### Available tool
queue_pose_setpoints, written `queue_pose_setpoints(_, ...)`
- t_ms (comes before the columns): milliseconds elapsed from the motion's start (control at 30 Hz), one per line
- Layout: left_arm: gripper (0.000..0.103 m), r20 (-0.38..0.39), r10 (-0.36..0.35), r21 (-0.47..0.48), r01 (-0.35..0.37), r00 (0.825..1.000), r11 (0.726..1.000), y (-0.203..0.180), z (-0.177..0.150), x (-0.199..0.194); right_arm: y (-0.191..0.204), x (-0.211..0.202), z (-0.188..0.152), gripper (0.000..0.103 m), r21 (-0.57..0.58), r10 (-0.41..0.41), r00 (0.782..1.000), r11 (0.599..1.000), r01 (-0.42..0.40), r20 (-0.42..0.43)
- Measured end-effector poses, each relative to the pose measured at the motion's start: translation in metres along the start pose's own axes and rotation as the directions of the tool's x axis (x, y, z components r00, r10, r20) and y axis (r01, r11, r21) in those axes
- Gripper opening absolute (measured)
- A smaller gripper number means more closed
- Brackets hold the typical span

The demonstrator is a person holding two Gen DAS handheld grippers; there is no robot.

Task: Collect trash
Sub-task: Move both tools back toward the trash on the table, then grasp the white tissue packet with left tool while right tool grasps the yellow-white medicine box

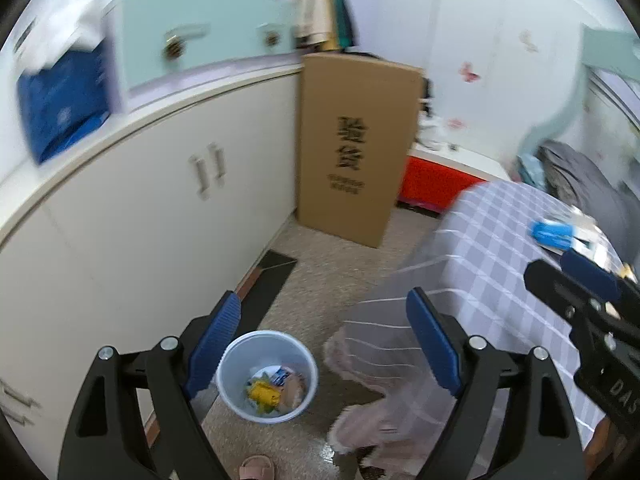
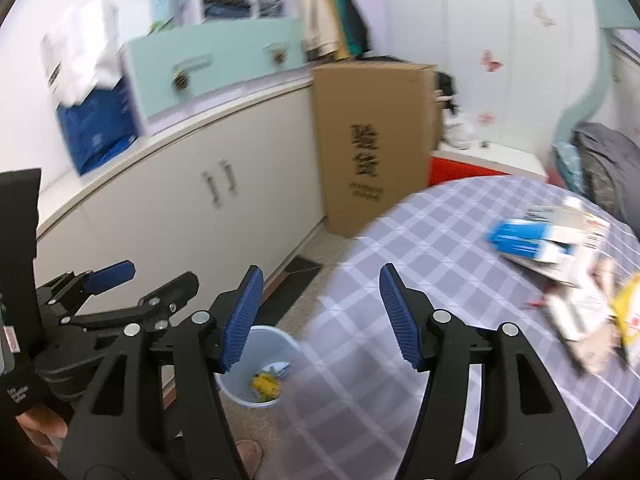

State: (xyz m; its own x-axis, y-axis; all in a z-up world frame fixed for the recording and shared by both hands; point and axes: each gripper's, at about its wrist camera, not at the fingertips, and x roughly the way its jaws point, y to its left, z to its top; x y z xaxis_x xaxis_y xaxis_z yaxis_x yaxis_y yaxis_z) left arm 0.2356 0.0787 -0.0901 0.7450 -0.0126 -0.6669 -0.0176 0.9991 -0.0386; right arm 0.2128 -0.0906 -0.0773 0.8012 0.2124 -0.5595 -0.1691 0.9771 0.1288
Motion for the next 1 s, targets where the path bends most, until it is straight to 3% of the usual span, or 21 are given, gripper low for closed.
queue_pose_setpoints(200, 0.083, 0.005, -0.085, 0.139, 0.084, 0.996, 0.987, -0.095, 0.001, -0.012, -0.093, -0.046, -0.015, 0.066, 0.147, -0.116, 0.992, 0.983, 0.108, 0.044)
queue_pose_setpoints(333, 0.083, 0.009, -0.126, 0.24, 0.12, 0.992, 0.963, -0.153, -0.006, -0.018, -0.167, -0.077, -0.04, 0.068, 0.296, -0.192, 0.98, 0.94, 0.169, 0.049)
queue_pose_setpoints(533, 0.083, -0.005, -0.175, 0.355, 0.165, 0.985, 0.92, -0.228, -0.013, -0.016, -0.244, -0.105, -0.076, 0.068, 0.456, -0.258, 0.966, 0.864, 0.214, 0.035)
queue_pose_setpoints(733, 0.083, -0.006, -0.183, 0.43, 0.168, 0.983, 0.887, -0.272, -0.015, -0.01, -0.282, -0.098, -0.093, 0.068, 0.549, -0.186, 0.982, 0.824, 0.142, 0.025)
queue_pose_setpoints(900, 0.083, -0.013, -0.157, 0.456, 0.145, 0.988, 0.878, -0.297, -0.007, 0.006, -0.302, -0.076, -0.087, 0.068, 0.603, -0.087, 0.995, 0.797, 0.045, 0.041)
queue_pose_setpoints(933, 0.083, -0.012, -0.154, 0.458, 0.142, 0.988, 0.877, -0.301, -0.004, 0.008, -0.304, -0.073, -0.085, 0.062, 0.605, -0.073, 0.996, 0.796, 0.03, 0.046)
queue_pose_setpoints(1000, 0.083, -0.01, -0.147, 0.463, 0.135, 0.989, 0.876, -0.308, 0.001, 0.015, -0.309, -0.067, -0.08, 0.04, 0.607, -0.035, 0.998, 0.795, -0.005, 0.053)
